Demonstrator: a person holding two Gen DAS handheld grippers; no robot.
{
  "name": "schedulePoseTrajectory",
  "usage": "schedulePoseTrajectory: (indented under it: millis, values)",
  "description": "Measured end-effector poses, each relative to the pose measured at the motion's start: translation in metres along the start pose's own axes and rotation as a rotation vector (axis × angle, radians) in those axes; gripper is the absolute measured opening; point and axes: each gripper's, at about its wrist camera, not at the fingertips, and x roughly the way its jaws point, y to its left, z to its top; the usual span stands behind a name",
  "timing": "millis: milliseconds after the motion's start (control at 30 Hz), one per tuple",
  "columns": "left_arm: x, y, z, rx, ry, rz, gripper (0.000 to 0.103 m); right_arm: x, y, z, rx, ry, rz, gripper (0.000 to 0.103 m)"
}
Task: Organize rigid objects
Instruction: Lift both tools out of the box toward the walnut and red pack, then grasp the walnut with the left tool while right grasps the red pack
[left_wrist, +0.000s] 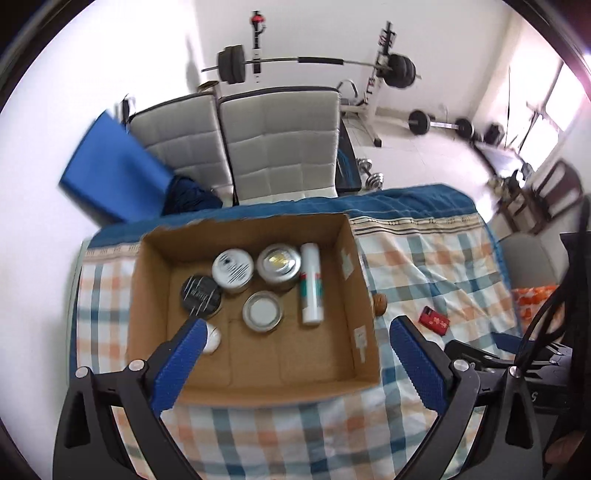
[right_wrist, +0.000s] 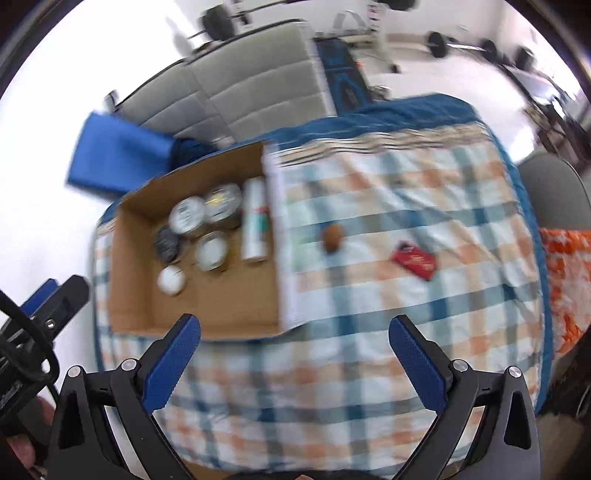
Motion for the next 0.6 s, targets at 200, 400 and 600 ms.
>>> schedulePoseTrajectory:
  millis: [200,400,600]
  values:
    - [0.066,-0.038,0.022,0.039,0.029,0.146,0.101,0.070,-0.081,0.032,0.221,0.085,0.127,0.101]
    - [0.122,-0.033,0.031,-0.013,0.116,0.196,0.101,0.162,-0.090,0.062,0.330,0.157,0.234,0.075]
    - [0.156,-0.029,0.037,-0.020,0.165,0.240,0.101,0.226,-0.084,0.077,0.368,0.227,0.261,0.063]
